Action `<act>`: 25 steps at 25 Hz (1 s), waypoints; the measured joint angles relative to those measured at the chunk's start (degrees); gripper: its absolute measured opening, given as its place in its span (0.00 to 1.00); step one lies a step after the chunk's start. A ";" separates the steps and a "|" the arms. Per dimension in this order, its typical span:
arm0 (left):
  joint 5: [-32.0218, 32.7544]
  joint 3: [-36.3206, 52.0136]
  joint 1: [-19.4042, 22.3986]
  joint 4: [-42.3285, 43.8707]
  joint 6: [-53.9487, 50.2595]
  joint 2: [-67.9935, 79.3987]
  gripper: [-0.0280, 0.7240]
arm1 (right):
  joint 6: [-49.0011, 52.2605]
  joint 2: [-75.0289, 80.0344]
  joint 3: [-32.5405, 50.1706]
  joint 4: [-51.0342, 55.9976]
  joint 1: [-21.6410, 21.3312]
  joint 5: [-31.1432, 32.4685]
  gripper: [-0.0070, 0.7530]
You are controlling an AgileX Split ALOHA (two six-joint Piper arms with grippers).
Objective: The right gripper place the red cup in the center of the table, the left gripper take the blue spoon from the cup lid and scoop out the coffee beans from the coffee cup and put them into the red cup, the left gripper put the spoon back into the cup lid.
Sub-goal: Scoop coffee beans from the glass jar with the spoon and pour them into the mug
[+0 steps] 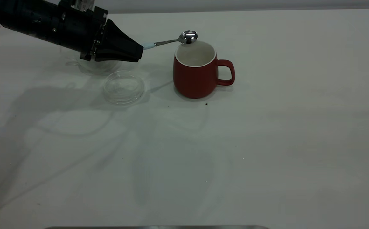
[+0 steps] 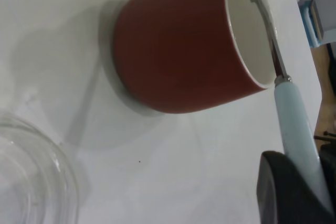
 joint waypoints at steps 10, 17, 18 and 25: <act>1.06 0.00 0.00 0.00 1.90 0.00 0.20 | 0.00 0.00 0.00 0.00 0.00 0.00 0.73; 1.01 0.00 0.00 0.00 4.36 0.00 0.20 | 0.00 0.00 0.00 0.00 0.00 0.00 0.73; -0.12 0.00 0.00 0.00 5.41 0.00 0.20 | 0.00 0.00 0.00 0.00 0.00 0.00 0.73; -4.20 0.00 0.00 -0.19 7.57 0.00 0.20 | 0.00 0.00 0.00 0.00 0.00 0.00 0.73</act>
